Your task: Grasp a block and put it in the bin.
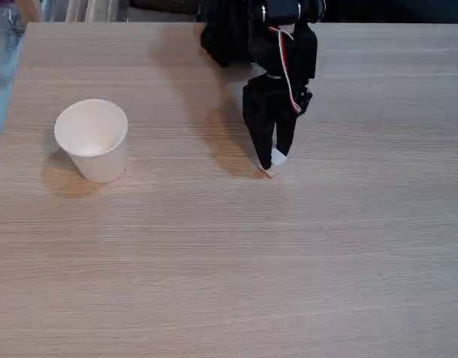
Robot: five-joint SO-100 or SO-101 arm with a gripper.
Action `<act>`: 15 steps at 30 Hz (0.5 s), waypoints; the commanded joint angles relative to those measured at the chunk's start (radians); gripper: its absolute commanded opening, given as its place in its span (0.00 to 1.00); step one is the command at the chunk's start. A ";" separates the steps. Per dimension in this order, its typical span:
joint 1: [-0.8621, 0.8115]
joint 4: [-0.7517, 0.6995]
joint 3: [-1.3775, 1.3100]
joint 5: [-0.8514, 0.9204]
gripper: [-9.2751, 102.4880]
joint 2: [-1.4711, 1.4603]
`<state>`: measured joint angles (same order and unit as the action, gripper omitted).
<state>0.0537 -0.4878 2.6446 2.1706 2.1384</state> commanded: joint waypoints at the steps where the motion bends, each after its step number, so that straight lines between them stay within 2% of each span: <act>1: -0.005 0.018 -0.011 0.003 0.09 0.002; 7: -0.014 0.060 0.040 0.009 0.09 0.072; 11: -0.028 0.213 0.121 0.014 0.09 0.187; 15: -0.067 0.273 0.135 0.002 0.09 0.310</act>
<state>0.0169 -0.2562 2.7765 2.1783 2.3669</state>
